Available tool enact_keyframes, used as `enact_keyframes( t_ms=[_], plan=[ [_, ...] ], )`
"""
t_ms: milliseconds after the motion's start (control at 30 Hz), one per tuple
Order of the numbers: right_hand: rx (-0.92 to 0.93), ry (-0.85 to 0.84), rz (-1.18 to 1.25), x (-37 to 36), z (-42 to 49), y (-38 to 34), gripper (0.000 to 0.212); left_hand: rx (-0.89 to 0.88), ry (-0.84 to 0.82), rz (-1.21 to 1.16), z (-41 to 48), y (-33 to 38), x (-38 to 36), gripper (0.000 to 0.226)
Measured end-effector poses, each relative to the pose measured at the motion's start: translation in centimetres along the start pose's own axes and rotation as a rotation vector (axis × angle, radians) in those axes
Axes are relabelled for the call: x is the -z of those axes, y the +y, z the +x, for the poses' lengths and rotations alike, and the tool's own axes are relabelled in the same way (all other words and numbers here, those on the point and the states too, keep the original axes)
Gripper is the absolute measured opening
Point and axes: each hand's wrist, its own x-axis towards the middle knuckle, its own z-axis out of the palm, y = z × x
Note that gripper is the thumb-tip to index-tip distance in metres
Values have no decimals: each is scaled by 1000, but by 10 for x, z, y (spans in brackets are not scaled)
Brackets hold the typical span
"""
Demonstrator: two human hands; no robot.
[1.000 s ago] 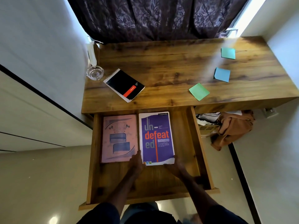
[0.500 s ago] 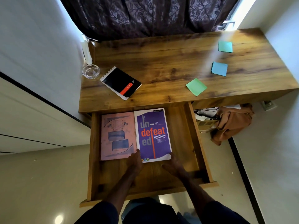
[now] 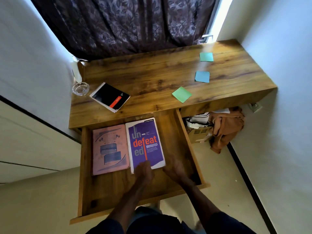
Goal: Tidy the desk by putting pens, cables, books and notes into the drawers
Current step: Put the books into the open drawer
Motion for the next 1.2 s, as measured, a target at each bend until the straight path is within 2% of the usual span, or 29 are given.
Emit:
enact_keyframes(
  t_ms=[67,167,267,400,600,900,1200],
  plan=[
    [-67,12,-73,22,-4,-10,98,-39,34,-3,-11,27,8,44],
    [-101,38,-215,59,-13,-14,78,-70,46,-3,-26,70,19,39],
    [-130,82,-128,99,-30,-13,74,-63,90,-7,-45,114,22,28],
    [-121,129,26,136,-61,-4,56,-73,150,-76,-69,160,14,20],
    [-57,111,46,166,-102,15,67,-104,187,-212,-109,203,-1,21],
    [-9,30,84,170,-125,18,67,-115,243,-217,-143,201,-11,15],
    [0,-47,74,132,-107,-17,74,1,309,-101,-144,157,11,36]
  ],
)
